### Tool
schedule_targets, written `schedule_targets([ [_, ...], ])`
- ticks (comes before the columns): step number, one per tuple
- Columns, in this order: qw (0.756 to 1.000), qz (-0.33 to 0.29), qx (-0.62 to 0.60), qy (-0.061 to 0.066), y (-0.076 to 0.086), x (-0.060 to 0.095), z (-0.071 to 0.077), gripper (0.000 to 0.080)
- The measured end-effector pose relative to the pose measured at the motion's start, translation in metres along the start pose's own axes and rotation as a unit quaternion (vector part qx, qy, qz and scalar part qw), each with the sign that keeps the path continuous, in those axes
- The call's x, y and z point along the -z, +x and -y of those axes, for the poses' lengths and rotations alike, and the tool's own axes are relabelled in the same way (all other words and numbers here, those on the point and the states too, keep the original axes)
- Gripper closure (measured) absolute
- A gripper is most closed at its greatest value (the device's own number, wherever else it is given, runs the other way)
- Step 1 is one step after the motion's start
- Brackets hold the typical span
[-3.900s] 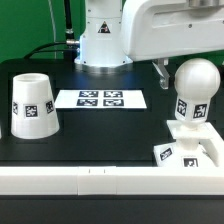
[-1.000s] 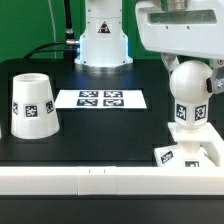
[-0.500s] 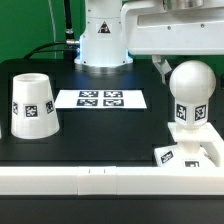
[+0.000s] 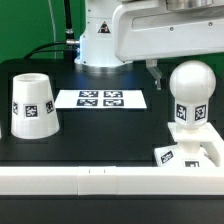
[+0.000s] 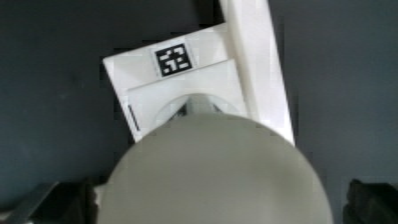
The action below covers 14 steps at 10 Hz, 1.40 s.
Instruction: Assemble lamp
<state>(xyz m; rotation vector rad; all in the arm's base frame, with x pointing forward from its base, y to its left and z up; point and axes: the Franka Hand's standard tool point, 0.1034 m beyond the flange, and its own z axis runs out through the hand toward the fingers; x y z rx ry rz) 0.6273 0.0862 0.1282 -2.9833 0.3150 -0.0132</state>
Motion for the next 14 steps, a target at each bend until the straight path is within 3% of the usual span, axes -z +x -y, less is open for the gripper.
schedule_targets([
  [3, 0.986, -0.002, 0.167, -0.017, 0.0001, 0.0008, 0.0039, 0.0101],
  [8, 0.944, 0.002, 0.328, -0.02, 0.0004, 0.0001, 0.0004, 0.0101],
  [9, 0.933, 0.001, 0.36, -0.027, -0.0001, -0.0008, 0.0017, 0.0101],
  [11, 0.875, 0.003, 0.483, -0.044, 0.0026, 0.0001, 0.0008, 0.0101],
  [12, 0.865, 0.003, 0.5, -0.046, 0.003, 0.0006, 0.0013, 0.0101],
  [14, 0.8, 0.011, 0.597, -0.056, 0.0049, 0.0014, 0.0012, 0.0101],
])
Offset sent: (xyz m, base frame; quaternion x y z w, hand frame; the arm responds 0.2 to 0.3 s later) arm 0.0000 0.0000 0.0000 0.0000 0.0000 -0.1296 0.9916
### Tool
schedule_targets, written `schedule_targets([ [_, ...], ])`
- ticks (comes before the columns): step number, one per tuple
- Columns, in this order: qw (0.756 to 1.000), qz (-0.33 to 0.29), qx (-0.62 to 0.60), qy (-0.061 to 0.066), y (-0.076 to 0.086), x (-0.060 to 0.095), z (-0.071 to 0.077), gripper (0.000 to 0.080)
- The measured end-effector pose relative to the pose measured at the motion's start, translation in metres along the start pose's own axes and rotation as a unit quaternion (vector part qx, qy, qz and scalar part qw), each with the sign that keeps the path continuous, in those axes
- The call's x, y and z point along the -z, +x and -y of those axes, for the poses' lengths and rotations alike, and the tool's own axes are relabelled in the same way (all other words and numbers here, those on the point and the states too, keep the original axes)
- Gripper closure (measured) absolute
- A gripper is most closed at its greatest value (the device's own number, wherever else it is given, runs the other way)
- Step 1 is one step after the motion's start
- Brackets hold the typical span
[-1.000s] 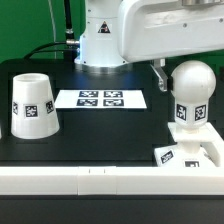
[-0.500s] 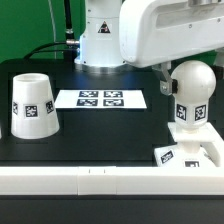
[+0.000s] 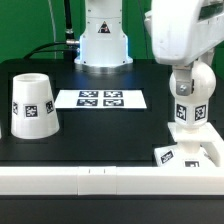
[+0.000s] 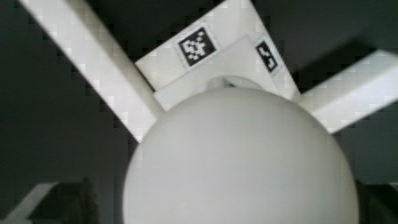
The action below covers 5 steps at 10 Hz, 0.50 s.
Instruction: Assemble lamp
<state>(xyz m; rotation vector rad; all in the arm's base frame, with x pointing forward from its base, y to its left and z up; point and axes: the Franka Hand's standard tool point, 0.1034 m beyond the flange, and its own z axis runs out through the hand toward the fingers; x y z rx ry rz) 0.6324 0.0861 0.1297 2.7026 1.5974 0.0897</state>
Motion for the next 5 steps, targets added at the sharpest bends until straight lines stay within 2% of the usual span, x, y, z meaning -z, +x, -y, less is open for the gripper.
schedule_targets([
  [5, 0.984, 0.017, 0.177, -0.007, 0.0011, -0.002, 0.0015, 0.0101],
])
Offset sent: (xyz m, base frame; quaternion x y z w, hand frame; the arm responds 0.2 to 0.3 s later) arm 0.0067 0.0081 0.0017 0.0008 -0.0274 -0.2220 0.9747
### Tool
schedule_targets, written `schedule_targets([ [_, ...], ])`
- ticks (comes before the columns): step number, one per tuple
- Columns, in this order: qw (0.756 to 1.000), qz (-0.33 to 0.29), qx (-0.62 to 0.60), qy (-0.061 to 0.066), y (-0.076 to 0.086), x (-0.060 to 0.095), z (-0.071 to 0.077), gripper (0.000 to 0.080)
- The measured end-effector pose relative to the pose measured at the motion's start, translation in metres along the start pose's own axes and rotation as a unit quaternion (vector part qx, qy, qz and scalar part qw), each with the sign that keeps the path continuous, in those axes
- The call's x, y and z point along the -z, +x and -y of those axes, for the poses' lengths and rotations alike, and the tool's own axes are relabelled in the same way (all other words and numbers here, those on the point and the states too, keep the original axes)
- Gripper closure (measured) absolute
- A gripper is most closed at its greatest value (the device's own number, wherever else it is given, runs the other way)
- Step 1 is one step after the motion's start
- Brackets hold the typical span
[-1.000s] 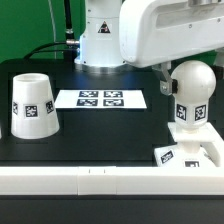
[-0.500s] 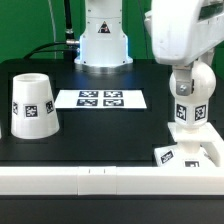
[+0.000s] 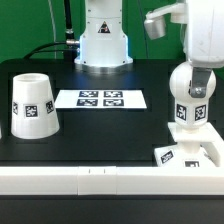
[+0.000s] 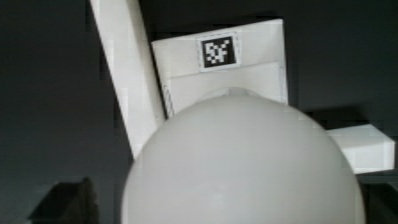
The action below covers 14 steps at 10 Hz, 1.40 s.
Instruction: Assemble lamp
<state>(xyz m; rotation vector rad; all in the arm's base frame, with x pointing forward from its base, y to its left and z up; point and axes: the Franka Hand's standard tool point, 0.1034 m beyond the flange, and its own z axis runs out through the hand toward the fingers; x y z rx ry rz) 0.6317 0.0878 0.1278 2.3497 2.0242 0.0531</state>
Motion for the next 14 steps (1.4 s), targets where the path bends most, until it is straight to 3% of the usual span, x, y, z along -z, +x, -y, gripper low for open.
schedule_targets([
  [6, 0.993, 0.01, 0.117, 0.0, -0.0047, -0.0024, 0.0003, 0.0101],
  [7, 0.993, 0.01, 0.115, 0.0, -0.0052, -0.0024, 0.0002, 0.0222],
  [9, 0.993, 0.01, 0.114, 0.0, -0.0059, -0.0024, 0.0, 0.0223],
  [12, 0.996, 0.01, 0.091, 0.0, -0.0064, -0.0026, -0.0001, 0.0223],
  [14, 1.0, 0.008, -0.03, 0.0, -0.0054, -0.0027, 0.0004, 0.0222],
])
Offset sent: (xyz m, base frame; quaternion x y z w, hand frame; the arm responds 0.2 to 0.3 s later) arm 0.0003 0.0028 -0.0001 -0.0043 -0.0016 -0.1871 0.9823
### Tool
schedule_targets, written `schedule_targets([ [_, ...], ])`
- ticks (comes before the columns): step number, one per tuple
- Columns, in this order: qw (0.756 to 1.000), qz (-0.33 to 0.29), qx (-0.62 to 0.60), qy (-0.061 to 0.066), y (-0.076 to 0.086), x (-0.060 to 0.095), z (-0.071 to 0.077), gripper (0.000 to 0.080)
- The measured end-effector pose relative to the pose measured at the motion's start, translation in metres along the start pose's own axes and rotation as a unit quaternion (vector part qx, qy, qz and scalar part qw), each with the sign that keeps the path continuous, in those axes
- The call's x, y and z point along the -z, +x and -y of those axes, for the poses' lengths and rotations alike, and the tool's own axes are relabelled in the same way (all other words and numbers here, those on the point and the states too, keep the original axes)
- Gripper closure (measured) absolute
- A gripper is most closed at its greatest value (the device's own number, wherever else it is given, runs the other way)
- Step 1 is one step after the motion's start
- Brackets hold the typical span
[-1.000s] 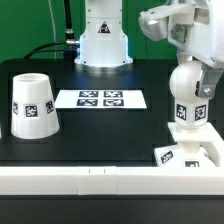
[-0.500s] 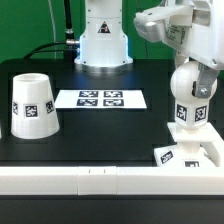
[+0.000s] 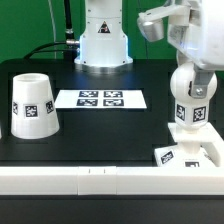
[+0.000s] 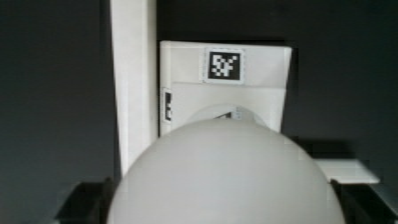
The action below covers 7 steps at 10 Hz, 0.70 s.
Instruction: Assemble lamp
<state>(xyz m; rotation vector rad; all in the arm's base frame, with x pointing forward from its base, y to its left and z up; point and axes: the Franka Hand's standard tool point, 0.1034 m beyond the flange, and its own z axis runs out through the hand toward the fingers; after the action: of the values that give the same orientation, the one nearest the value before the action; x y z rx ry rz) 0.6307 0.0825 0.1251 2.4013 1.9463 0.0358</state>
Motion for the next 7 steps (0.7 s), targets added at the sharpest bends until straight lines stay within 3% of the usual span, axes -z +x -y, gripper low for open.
schedule_targets([
  [2, 0.995, 0.0, -0.095, 0.0, -0.0002, -0.0001, 0.0, 0.0222],
  [7, 0.952, 0.0, -0.306, -0.001, 0.0045, -0.0002, 0.0017, 0.0221],
])
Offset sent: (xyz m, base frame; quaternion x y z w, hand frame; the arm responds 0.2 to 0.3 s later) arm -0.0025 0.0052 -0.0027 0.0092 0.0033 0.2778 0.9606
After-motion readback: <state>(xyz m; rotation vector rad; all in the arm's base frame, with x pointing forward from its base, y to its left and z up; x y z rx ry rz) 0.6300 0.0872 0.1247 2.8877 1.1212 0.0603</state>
